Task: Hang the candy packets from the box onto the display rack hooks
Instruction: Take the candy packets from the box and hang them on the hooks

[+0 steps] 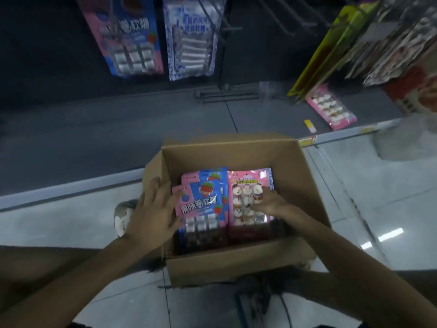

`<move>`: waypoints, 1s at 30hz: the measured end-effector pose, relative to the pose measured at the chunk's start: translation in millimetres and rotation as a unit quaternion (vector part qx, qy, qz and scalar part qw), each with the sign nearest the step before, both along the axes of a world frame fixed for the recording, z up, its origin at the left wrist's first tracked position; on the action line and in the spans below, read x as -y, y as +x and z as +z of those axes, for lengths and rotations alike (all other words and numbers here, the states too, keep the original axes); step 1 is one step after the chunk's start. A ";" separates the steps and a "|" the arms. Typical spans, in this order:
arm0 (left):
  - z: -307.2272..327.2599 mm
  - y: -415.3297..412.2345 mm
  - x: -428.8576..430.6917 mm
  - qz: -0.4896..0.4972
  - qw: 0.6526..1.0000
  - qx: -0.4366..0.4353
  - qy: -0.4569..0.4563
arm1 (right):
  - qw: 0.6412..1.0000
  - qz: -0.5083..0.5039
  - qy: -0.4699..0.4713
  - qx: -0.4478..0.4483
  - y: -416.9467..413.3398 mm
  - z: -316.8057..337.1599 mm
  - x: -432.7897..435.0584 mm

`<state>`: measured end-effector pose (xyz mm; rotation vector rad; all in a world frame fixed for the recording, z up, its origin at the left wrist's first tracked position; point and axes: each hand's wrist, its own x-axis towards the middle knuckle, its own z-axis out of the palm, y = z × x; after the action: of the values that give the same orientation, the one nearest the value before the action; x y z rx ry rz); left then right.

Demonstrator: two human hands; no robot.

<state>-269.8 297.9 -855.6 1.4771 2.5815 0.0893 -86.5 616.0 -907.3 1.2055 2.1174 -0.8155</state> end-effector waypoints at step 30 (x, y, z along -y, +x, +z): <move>-24.2 -3.6 -4.8 0.028 0.999 -0.021 0.009 | 0.950 -0.214 -0.055 -0.219 -29.4 52.7 -3.6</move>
<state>-273.5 302.7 -879.7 1.4285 2.6627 0.0883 -115.9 619.6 -854.6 1.5620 2.1270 -1.4935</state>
